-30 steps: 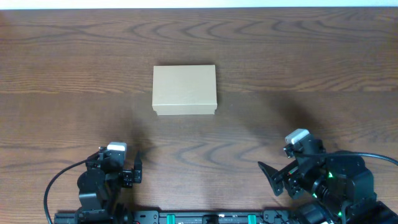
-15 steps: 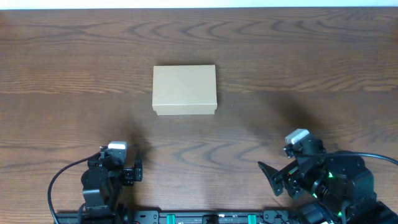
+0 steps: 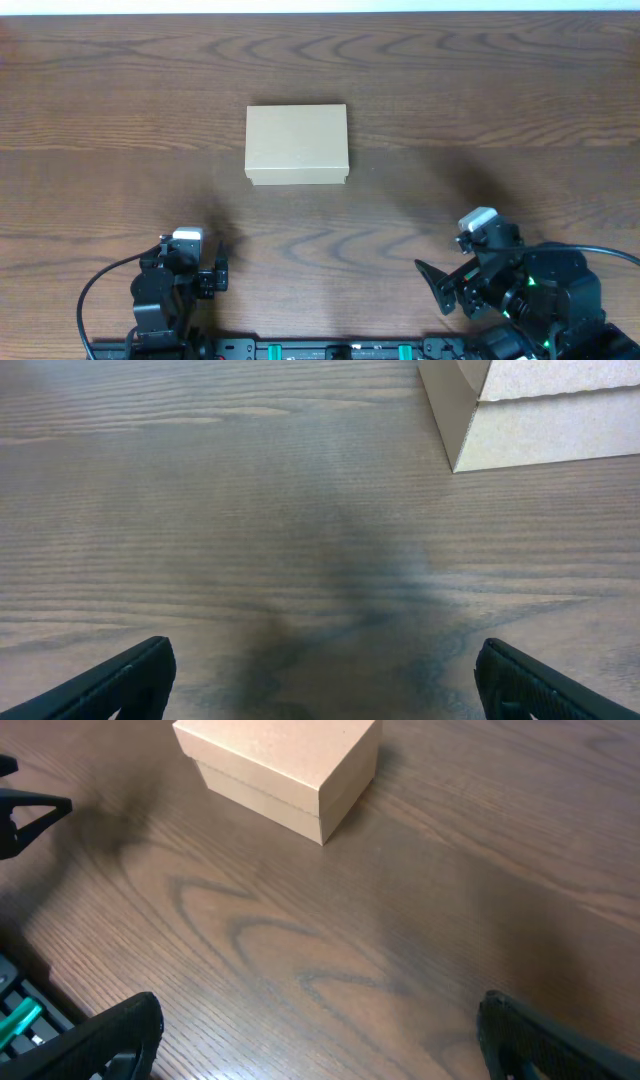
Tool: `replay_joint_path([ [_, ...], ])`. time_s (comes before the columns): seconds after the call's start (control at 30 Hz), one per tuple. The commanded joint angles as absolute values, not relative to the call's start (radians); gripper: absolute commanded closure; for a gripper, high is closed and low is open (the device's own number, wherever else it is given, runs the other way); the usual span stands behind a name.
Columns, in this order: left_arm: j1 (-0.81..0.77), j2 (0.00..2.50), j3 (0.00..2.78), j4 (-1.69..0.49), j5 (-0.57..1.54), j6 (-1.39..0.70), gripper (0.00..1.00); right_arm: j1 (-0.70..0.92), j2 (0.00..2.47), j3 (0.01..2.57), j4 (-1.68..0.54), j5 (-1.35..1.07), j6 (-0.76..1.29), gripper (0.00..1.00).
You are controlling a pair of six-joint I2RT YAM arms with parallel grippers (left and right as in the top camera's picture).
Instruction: Pack container
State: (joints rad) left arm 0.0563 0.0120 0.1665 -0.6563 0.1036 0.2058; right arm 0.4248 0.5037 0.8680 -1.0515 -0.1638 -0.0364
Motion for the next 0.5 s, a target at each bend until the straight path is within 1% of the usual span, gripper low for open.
replay_joint_path([
  [0.0, 0.060, 0.004, 0.159, -0.659, 0.093, 0.199, 0.04, 0.418, 0.502, 0.863, -1.052, -0.161, -0.024, 0.01],
  [0.1, 0.060, 0.004, 0.159, -0.659, 0.093, 0.199, 0.04, 0.412, 0.481, 0.862, -1.051, -0.157, -0.025, 0.01],
  [0.23, 0.060, 0.004, 0.159, -0.659, 0.093, 0.199, 0.04, 0.368, 0.415, 0.817, -1.036, -0.052, -0.004, 0.01],
  [0.47, 0.060, 0.004, 0.159, -0.659, 0.093, 0.199, 0.04, 0.248, 0.239, 0.594, -0.910, -0.030, 0.006, 0.01],
])
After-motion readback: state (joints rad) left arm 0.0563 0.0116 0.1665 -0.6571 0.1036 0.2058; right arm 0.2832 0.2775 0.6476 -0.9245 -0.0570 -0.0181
